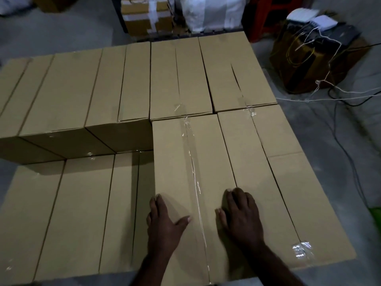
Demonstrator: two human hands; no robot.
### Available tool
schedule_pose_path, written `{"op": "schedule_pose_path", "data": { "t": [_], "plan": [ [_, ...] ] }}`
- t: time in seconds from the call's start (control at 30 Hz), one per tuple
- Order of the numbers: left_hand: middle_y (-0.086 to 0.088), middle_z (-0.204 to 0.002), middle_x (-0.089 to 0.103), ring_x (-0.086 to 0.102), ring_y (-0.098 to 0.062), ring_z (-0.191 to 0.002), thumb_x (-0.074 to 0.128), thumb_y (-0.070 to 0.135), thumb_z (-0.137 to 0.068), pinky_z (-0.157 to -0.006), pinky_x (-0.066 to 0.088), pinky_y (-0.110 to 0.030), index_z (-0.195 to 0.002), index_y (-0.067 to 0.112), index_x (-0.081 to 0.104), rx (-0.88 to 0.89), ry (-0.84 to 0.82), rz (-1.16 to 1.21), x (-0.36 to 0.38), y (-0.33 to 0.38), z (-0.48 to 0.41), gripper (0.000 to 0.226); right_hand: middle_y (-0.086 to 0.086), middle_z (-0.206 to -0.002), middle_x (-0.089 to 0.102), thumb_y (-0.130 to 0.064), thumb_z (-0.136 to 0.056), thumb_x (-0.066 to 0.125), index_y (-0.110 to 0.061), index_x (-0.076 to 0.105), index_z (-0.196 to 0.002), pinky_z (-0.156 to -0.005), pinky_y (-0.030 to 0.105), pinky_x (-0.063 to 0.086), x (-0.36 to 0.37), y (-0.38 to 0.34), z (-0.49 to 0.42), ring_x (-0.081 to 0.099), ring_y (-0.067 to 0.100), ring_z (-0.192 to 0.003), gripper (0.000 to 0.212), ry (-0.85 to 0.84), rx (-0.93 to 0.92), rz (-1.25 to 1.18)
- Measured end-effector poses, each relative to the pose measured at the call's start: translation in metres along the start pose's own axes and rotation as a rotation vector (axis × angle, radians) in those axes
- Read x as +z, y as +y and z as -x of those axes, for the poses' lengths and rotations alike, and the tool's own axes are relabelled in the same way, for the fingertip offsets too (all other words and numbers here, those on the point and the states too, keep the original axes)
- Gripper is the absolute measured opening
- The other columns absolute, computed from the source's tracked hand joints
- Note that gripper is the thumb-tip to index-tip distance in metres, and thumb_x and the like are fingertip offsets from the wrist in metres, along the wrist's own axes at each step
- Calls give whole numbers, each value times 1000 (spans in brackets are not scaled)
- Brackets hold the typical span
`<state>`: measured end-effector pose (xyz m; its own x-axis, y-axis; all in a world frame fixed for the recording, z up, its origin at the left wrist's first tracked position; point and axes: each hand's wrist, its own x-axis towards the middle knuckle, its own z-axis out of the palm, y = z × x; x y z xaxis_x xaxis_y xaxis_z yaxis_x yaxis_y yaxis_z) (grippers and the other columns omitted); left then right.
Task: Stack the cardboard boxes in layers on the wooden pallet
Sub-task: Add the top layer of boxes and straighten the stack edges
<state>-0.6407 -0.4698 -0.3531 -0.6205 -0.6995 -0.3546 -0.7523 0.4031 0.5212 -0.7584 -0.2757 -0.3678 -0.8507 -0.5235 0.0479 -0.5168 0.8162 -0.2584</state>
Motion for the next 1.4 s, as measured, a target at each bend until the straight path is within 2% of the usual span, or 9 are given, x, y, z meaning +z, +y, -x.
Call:
{"op": "schedule_pose_path", "data": {
  "t": [0.27,0.4,0.5,0.7,0.9,1.07,1.17,1.27,1.4],
  "plan": [
    [-14,-164,3,16,-37,-147,70,59,-81,-115,32,-46,-158,14,8,-47,-56,-173,-13,23,2,109,12,-124,55,-59,-83,55,-14,59,-131,-90,45,48,-18,2,-19,54,33,-106,67,-176,6,-7],
    [-15,-164,-3,4,-35,-150,65,59,-85,-117,24,-47,-157,17,14,30,-108,-319,-24,50,-15,98,17,-157,27,-65,-88,52,-21,37,-150,-114,53,31,-29,1,-32,28,40,-142,78,-368,37,7],
    [-15,-164,-4,-2,-35,-151,63,56,-87,-119,19,-49,-156,17,19,111,-158,-384,-31,74,-33,90,14,-162,17,-69,-90,44,-24,30,-153,-119,53,22,-37,-2,-33,18,38,-147,79,-453,55,6],
    [-15,-166,3,-1,-36,-152,53,54,-94,-123,11,-48,-157,13,18,327,-165,-417,-32,138,-86,82,13,-128,62,-48,-88,61,-15,61,-133,-98,41,48,-64,13,-68,60,33,-114,56,-168,224,-106],
    [-14,-166,3,1,-34,-152,51,53,-96,-122,13,-46,-157,9,15,522,-151,-416,-5,215,-155,84,15,-139,55,-42,-92,59,-13,54,-140,-104,41,45,-81,71,-138,52,33,-124,57,-83,434,-154],
    [-13,-166,-2,-4,-34,-153,46,57,-96,-122,6,-48,-158,10,10,563,-90,-466,27,250,-211,85,19,-149,41,-48,-93,58,-16,46,-145,-111,49,36,-79,129,-196,39,38,-135,63,62,613,-145],
    [-14,-166,0,-2,-34,-152,35,65,-95,-122,3,-50,-158,10,11,565,-53,-540,46,247,-234,87,19,-139,49,-69,-86,55,-16,40,-144,-104,54,41,-70,166,-213,47,40,-127,79,-7,726,-130],
    [-15,-166,7,3,-33,-152,12,73,-88,-122,6,-53,-157,8,15,571,-18,-577,62,239,-244,94,10,-109,62,-90,-72,47,-20,44,-121,-84,47,53,-60,191,-214,62,30,-96,85,-169,734,-288],
    [-16,-163,19,13,-34,-151,13,69,-91,-121,11,-53,-154,4,27,592,55,-569,72,236,-246,91,4,-95,60,-84,-76,53,-19,45,-106,-69,36,47,-54,194,-210,59,25,-83,72,-144,719,-285]
  ]
}}
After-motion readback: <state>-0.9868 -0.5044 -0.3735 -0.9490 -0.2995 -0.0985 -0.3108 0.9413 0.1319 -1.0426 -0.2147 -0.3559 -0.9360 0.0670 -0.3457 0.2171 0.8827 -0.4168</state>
